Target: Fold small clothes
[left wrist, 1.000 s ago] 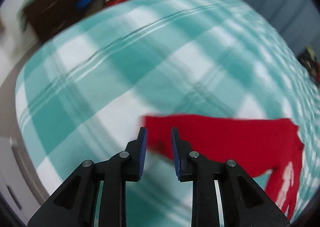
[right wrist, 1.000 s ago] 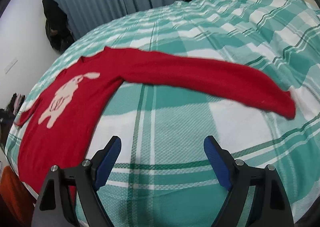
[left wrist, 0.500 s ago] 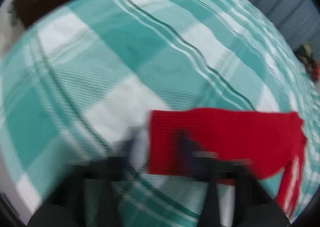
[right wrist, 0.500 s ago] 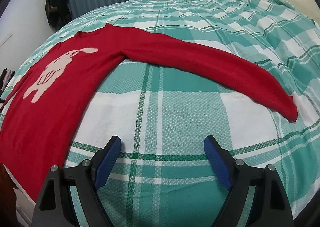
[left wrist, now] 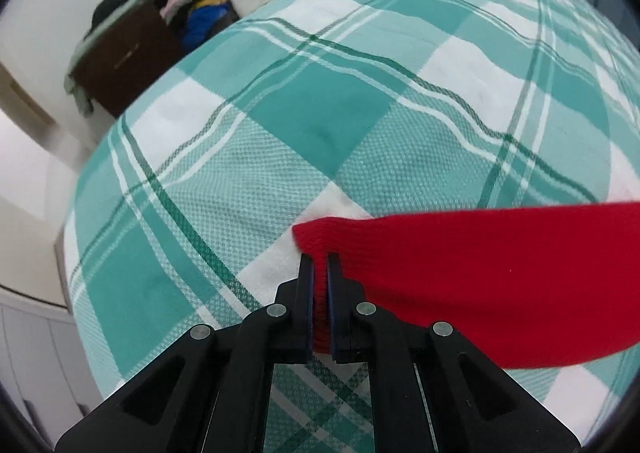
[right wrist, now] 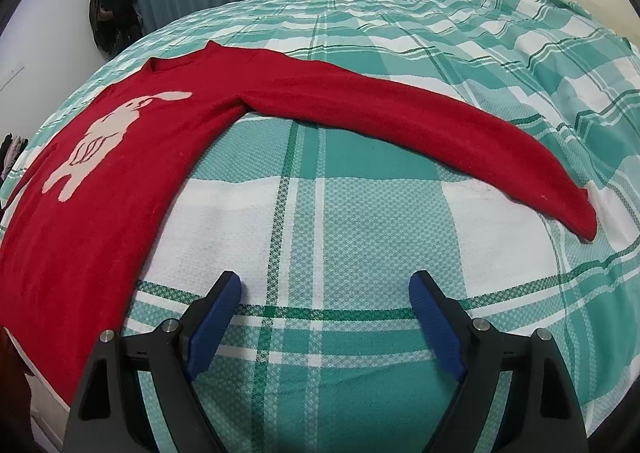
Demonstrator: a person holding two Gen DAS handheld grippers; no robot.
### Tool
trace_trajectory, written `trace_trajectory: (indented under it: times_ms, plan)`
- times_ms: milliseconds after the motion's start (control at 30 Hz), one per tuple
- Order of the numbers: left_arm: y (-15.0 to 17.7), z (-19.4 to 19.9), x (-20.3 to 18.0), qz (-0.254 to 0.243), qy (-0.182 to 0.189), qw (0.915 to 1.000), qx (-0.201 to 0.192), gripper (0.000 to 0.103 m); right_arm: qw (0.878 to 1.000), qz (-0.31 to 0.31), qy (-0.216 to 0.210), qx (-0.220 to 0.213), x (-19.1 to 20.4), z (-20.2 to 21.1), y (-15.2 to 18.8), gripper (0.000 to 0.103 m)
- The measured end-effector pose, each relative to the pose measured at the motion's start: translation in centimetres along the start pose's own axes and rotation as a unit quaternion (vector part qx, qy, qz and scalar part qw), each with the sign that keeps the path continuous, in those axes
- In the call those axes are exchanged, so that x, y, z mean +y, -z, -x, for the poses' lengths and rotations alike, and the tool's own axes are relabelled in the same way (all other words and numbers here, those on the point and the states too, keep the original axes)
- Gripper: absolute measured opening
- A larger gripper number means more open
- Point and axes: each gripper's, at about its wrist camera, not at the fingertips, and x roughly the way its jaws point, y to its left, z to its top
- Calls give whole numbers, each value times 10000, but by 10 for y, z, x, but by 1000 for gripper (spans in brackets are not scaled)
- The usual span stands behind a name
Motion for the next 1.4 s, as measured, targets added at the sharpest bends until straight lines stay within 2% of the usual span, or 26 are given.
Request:
trace_trajectory:
  times_ms: [33,67,100,133,167,233,333,400,467,567,667,733,800,900,967,1033,1100,1233,1300,1400]
  plan:
    - [0,1,-1,-26,-16,10000,-11,7,10000,-4,0,3,0,0,0,86]
    - [0,3,0,-31,-41,10000,-29,18,10000,-6,4,7,-1,0,0,87]
    - [0,7,2,-22,-84,10000,-46,38,10000,-8,13,12,-1,0,0,89]
    - [1,15,5,8,-109,9999,-71,49,10000,-20,23,21,-1,-1,-1,90]
    - [4,25,7,43,-73,9998,-167,65,10000,-36,34,35,-2,-1,-1,92]
    - [19,52,15,74,116,9985,-538,68,9999,-46,76,54,-2,-2,0,96]
    - [43,95,9,-203,477,9943,-933,70,9998,-79,165,3,-2,4,0,96]
    - [66,124,-6,-519,788,9883,-1199,75,9994,5,328,-100,3,15,-2,96]
    - [96,156,-24,-805,1245,9786,-1426,81,9992,67,232,-309,17,36,-2,96]
    - [143,191,-57,-1244,1899,9620,-1520,82,9975,33,-347,-614,48,65,6,96]
    - [182,206,-93,-1718,2317,9469,-1423,83,9947,384,-737,-605,87,75,21,96]
    - [206,206,-115,-2007,2375,9408,-1347,83,9923,739,-887,-449,108,70,31,96]
    - [228,201,-132,-2237,2351,9379,-1226,83,9898,1093,-864,-303,121,63,40,96]
    - [249,180,-139,-2572,2079,9382,-1025,83,9881,1385,-664,107,124,46,55,96]
    - [258,181,-133,-2646,2008,9363,-1136,89,9892,1294,-663,156,117,45,60,96]
    - [255,183,-127,-2630,1983,9378,-1098,90,9910,1192,-584,155,109,49,64,96]
    - [249,186,-117,-2434,2030,9421,-1095,90,9931,1021,-537,210,98,49,68,96]
    - [236,192,-91,-1646,2201,9506,-1443,92,9984,404,-398,48,68,57,66,96]
    - [227,187,-85,-1291,2078,9569,-1564,98,9996,89,-225,-138,53,61,63,96]
    - [211,169,-90,-1003,1891,9656,-1479,98,9989,-336,-70,-323,34,62,56,96]
